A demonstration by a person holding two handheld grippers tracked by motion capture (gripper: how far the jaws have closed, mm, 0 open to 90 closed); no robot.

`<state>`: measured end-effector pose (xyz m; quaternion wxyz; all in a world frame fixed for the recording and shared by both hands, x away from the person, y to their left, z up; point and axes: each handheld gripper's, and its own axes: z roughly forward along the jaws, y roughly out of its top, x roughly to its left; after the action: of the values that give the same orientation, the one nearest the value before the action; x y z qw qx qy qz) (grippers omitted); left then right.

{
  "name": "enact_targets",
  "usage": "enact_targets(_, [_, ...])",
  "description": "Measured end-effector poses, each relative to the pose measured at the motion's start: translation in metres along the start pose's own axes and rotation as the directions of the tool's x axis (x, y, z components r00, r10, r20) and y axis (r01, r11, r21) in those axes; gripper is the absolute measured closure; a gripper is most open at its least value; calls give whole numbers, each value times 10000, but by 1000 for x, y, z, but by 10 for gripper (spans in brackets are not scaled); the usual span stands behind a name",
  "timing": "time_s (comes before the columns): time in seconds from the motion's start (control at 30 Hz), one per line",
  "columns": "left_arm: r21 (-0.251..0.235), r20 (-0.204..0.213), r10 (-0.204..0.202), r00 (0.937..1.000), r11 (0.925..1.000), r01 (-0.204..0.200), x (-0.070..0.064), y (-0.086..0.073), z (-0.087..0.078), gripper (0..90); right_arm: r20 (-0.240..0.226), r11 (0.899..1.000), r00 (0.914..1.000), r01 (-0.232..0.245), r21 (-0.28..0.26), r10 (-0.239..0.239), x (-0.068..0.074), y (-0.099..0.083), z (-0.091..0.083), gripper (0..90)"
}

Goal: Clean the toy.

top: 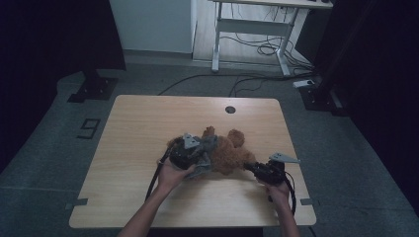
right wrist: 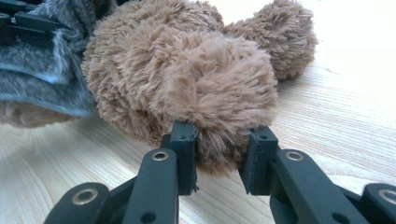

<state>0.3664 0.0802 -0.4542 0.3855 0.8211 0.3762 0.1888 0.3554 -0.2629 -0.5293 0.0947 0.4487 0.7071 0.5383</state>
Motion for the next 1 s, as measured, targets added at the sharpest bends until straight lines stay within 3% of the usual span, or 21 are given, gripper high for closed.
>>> enact_targets(0.1, [-223,128,-329,9994,9992,332,9,-7,-11,754,30,10000,10000,24,-37,-24,0,-1,1,704])
enact_targets(0.23, [-279,-208,-273,9994,9993,268,18,-11,-22,753,41,10000,10000,-28,-23,28,0,-2,1,704])
enact_targets(0.37, [-347,-433,-610,9972,9976,595,32,-24,-29,752,6,10000,10000,-57,-21,57,-1,-2,2,703])
enact_targets(0.53, [-423,-376,-1249,9915,9915,1232,49,-42,-30,752,-13,10000,10000,-58,24,58,0,-2,3,701])
enact_targets(0.8, [-237,-552,-1715,9836,9851,1704,65,-57,-29,753,-68,9999,9999,-96,51,96,-1,-3,4,701])
enact_targets(0.9, [-73,-588,-2091,9761,9779,2090,74,-63,-27,752,-54,9999,9999,-91,96,92,-1,-4,5,701])
enact_targets(1.0, [121,-793,-2182,9727,9755,2199,80,-68,-26,753,-56,9999,9999,-86,104,86,-1,-4,5,701])
